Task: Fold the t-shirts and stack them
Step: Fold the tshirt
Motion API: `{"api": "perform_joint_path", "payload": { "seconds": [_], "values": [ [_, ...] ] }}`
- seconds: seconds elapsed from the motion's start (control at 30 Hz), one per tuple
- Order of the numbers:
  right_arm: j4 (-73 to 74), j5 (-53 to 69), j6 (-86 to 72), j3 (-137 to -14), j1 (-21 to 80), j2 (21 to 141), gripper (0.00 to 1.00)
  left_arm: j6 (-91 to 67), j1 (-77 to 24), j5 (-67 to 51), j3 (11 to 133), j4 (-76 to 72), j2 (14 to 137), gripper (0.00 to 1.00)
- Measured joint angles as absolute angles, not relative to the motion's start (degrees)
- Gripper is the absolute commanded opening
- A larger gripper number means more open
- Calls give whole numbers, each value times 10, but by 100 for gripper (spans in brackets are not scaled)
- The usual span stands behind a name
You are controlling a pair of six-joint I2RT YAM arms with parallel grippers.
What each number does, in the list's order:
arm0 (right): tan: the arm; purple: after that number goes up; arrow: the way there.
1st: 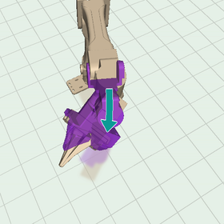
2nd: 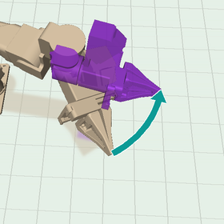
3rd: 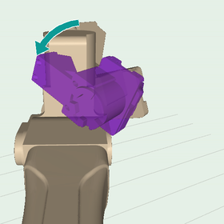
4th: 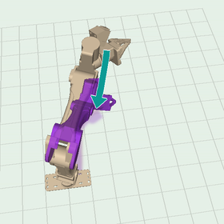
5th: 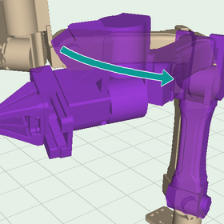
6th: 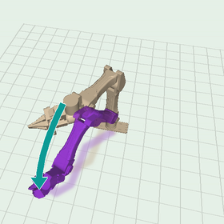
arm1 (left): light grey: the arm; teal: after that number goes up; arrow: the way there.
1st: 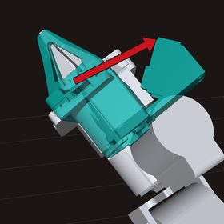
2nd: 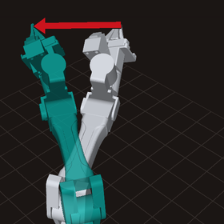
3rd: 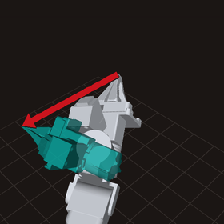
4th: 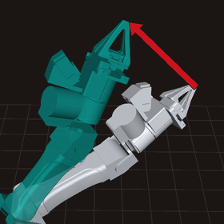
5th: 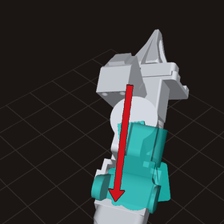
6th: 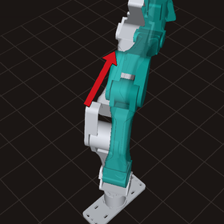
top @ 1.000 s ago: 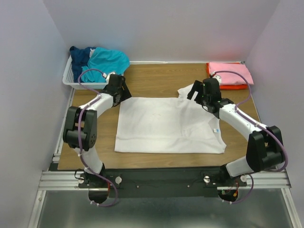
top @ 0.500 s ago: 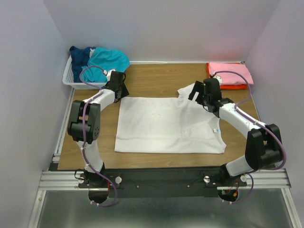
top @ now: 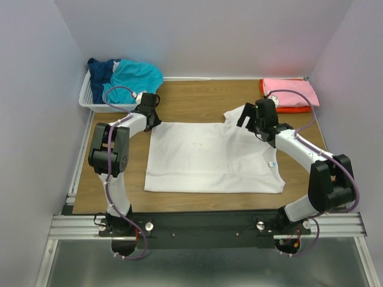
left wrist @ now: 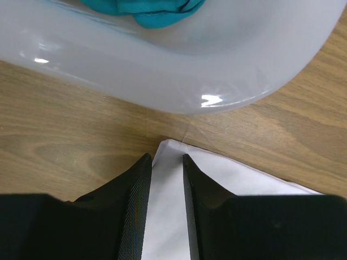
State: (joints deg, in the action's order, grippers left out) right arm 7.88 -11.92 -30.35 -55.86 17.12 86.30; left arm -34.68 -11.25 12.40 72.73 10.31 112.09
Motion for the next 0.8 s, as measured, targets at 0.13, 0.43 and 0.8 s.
{"api": "perform_joint_path", "payload": {
  "seconds": [0.13, 0.43, 0.8],
  "values": [
    [79, -119, -304, -559, 171, 865, 100, -347, -112, 126, 727, 103, 1123, 37],
    [79, -117, -303, -559, 171, 870, 100, -347, -112, 130, 738, 102, 1136, 36],
    [79, -113, -303, -559, 171, 885, 100, -344, -112, 130, 742, 99, 1141, 1]
  ]
}}
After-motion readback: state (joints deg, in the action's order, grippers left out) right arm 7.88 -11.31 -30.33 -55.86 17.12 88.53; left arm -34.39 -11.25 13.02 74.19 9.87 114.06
